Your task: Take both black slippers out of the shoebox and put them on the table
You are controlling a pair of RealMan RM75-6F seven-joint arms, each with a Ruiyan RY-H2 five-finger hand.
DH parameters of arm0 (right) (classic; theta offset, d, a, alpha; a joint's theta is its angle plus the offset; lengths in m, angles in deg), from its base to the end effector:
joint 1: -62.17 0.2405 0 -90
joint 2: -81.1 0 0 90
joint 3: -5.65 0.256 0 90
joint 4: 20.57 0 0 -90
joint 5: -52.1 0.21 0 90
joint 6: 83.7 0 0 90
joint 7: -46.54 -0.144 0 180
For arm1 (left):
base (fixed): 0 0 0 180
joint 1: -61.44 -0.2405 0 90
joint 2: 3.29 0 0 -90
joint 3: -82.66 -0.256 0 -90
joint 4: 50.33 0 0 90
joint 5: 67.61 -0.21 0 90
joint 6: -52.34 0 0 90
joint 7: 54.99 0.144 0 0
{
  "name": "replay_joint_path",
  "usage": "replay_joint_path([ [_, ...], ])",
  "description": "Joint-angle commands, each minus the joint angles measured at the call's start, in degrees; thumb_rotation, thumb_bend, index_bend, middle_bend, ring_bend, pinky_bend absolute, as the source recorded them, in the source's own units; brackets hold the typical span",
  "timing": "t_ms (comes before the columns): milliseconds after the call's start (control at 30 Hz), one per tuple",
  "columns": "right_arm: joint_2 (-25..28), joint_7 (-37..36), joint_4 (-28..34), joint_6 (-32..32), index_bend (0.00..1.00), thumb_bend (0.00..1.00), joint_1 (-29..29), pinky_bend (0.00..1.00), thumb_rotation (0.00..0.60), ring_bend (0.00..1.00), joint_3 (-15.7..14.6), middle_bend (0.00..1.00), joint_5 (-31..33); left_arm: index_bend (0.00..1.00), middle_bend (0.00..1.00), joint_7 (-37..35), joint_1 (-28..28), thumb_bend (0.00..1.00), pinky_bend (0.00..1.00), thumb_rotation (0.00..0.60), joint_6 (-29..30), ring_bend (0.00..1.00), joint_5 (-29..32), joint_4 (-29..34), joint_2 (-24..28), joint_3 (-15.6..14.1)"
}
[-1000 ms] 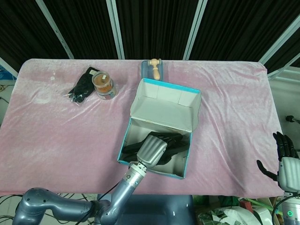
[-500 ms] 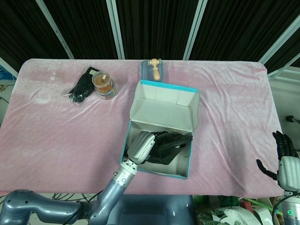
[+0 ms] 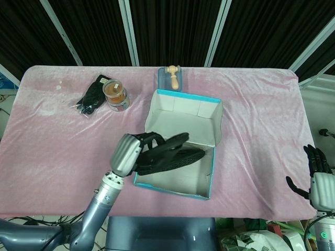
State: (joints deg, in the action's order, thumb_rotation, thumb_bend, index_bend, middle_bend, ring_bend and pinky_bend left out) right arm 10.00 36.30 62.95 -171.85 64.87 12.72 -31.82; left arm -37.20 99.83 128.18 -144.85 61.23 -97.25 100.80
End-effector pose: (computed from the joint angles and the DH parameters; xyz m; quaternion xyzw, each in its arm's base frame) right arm -0.3335 -0.1840 0.1542 0.5157 -0.4099 0.4542 0.5998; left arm -0.0155 0.2725 0.0424 -0.5868 -0.3972 -0.6457 0.2846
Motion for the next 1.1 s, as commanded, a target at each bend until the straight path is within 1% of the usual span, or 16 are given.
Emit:
replay_joint_path([
  [33, -0.2, -0.21, -0.27, 0.38, 0.08, 0.17, 0.26, 0.22, 0.6, 0.01, 0.05, 0.05, 0.07, 0.47, 0.59, 9.79, -5.41, 0.32, 0.75, 0.6, 3.95, 0.58, 4.45, 3.22, 10.05, -0.64],
  [167, -0.53, -0.27, -0.58, 1.08, 0.08, 0.17, 0.81, 0.22, 0.6, 0.01, 0.14, 0.05, 0.05, 0.48, 0.6, 16.12, -7.17, 0.32, 0.74, 0.6, 4.26, 0.58, 11.36, 0.45, 14.88, -0.63],
  [267, -0.54, -0.08, -0.37, 1.23, 0.08, 0.17, 1.13, 0.22, 0.6, 0.01, 0.21, 0.05, -0.19, 0.48, 0.59, 21.54, -6.46, 0.32, 0.72, 0.6, 2.88, 0.58, 16.94, -3.48, 15.58, -0.93],
  [367, -0.48, 0.06, -0.11, 1.07, 0.08, 0.17, 1.25, 0.22, 0.6, 0.01, 0.24, 0.05, -0.43, 0.48, 0.59, 25.81, -4.88, 0.32, 0.71, 0.6, 1.57, 0.58, 22.25, -8.12, 14.4, -0.6],
  [400, -0.43, 0.11, -0.06, 1.04, 0.08, 0.17, 1.22, 0.22, 0.6, 0.01, 0.21, 0.05, -0.41, 0.48, 0.59, 26.74, -4.16, 0.32, 0.71, 0.6, 0.81, 0.58, 24.32, -10.52, 13.49, -0.42],
  [433, -0.37, 0.08, -0.04, 1.02, 0.08, 0.17, 1.1, 0.22, 0.6, 0.01, 0.17, 0.05, -0.27, 0.48, 0.59, 28.19, -2.95, 0.32, 0.7, 0.6, -1.16, 0.57, 27.76, -15.09, 11.82, -0.32],
  [500, -0.29, 0.12, 0.01, 1.08, 0.08, 0.17, 1.04, 0.22, 0.6, 0.01, 0.11, 0.05, -0.13, 0.48, 0.59, 28.8, -1.51, 0.32, 0.7, 0.6, -1.87, 0.57, 29.42, -18.87, 9.7, 0.21],
  [600, -0.2, 0.18, 0.14, 0.95, 0.08, 0.17, 0.94, 0.22, 0.6, 0.01, 0.07, 0.05, -0.1, 0.48, 0.59, 28.1, -0.12, 0.31, 0.7, 0.6, -2.46, 0.57, 29.51, -23.51, 7.06, 0.28],
  [667, -0.17, 0.28, 0.22, 0.71, 0.08, 0.17, 0.83, 0.22, 0.6, 0.01, 0.07, 0.05, -0.12, 0.42, 0.52, 27.61, 0.45, 0.24, 0.67, 0.6, -2.75, 0.49, 29.59, -25.65, 5.61, 0.14],
  [700, -0.14, 0.32, 0.28, 0.64, 0.08, 0.17, 0.76, 0.22, 0.6, 0.01, 0.03, 0.05, -0.1, 0.33, 0.41, 27.6, 0.63, 0.15, 0.59, 0.6, -2.9, 0.38, 29.96, -26.12, 5.09, 0.1],
  [733, -0.07, 0.36, 0.35, 0.58, 0.08, 0.17, 0.67, 0.22, 0.6, 0.01, -0.04, 0.05, -0.09, 0.21, 0.27, 27.62, 0.75, 0.06, 0.47, 0.6, -3.27, 0.23, 30.48, -26.05, 4.84, 0.02],
  [767, 0.0, 0.42, 0.42, 0.49, 0.08, 0.17, 0.59, 0.22, 0.6, 0.01, -0.1, 0.05, -0.11, 0.11, 0.15, 27.48, 0.78, 0.01, 0.32, 0.6, -3.7, 0.1, 31.06, -25.4, 4.87, 0.04],
  [833, 0.14, 0.58, 0.53, 0.37, 0.08, 0.17, 0.42, 0.22, 0.6, 0.01, -0.18, 0.05, -0.07, 0.04, 0.08, 26.18, 0.67, 0.0, 0.17, 0.6, -3.99, 0.0, 30.68, -23.42, 5.38, 0.18],
  [933, 0.37, 0.72, 0.72, 0.17, 0.08, 0.17, 0.17, 0.22, 0.6, 0.01, -0.22, 0.05, 0.1, 0.04, 0.09, 21.81, -0.31, 0.0, 0.15, 0.6, -2.41, 0.0, 25.27, -19.24, 6.73, -0.46],
  [1000, 0.44, 0.67, 0.8, 0.12, 0.08, 0.17, 0.11, 0.22, 0.6, 0.01, -0.17, 0.05, 0.23, 0.06, 0.12, 19.8, -1.19, 0.0, 0.18, 0.6, -0.47, 0.03, 21.25, -16.01, 7.84, -1.22],
  [1100, 0.44, 0.64, 0.89, 0.15, 0.08, 0.17, 0.14, 0.22, 0.6, 0.01, -0.15, 0.05, 0.2, 0.14, 0.18, 16.67, -2.36, 0.0, 0.26, 0.6, 1.44, 0.11, 16.95, -10.96, 9.46, -1.73],
])
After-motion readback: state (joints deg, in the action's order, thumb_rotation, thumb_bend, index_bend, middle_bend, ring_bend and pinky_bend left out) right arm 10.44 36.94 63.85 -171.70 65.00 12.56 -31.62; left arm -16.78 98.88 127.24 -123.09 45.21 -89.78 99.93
